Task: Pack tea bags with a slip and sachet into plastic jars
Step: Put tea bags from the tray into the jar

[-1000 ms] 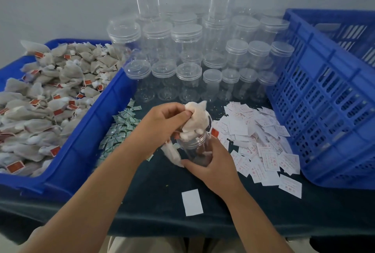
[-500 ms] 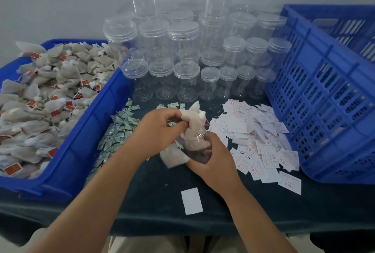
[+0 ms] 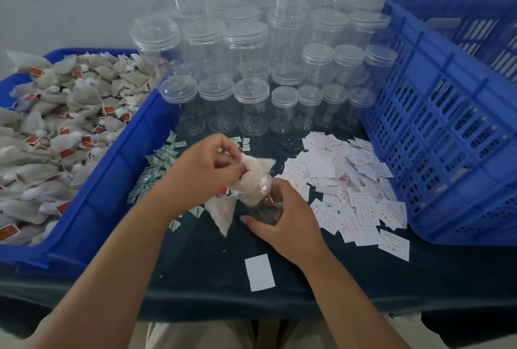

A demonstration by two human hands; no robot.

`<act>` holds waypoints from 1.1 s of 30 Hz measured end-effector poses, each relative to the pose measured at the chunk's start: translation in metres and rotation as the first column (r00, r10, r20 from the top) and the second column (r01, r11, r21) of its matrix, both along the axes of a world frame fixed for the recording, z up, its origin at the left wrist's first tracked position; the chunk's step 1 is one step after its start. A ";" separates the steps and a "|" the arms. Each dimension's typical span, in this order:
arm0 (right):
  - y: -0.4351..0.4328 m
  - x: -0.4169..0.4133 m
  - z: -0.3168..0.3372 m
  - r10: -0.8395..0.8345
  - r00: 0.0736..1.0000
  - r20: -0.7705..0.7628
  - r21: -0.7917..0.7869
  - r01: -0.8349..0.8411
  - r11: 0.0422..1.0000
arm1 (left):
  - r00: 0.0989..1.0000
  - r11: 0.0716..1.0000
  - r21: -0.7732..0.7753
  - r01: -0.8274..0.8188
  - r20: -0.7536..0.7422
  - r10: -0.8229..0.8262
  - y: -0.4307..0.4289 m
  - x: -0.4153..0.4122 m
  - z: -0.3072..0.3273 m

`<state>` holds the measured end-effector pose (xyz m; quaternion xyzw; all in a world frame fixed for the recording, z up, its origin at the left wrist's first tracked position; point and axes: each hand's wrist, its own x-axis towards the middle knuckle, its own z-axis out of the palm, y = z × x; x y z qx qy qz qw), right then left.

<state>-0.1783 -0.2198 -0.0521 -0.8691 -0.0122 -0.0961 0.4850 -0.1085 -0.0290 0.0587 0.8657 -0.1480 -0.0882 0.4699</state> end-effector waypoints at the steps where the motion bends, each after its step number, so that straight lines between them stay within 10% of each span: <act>1: 0.000 -0.001 -0.001 0.009 1.000 -0.004 -0.009 -0.009 1.000 | 0.998 0.996 0.066 0.068 -0.022 -0.066 -0.002 -0.001 0.000; 15: 0.000 0.001 -0.004 0.000 1.000 0.027 0.011 -0.001 1.000 | 0.987 0.996 0.060 -0.061 0.154 0.051 -0.003 -0.003 -0.002; 22: 0.000 0.000 -0.001 0.027 0.999 0.028 -0.003 -0.027 1.000 | 0.913 0.823 0.440 0.361 0.014 -0.408 -0.007 -0.008 -0.001; 28: 0.000 0.000 0.000 -0.004 1.000 0.023 0.055 0.003 0.999 | 0.974 0.996 0.079 -0.038 0.224 0.020 -0.007 -0.011 -0.003; 33: 0.000 -0.001 0.001 -0.001 1.000 0.010 0.076 0.000 0.997 | 0.974 0.946 0.236 0.224 -0.018 -0.226 -0.015 -0.015 -0.007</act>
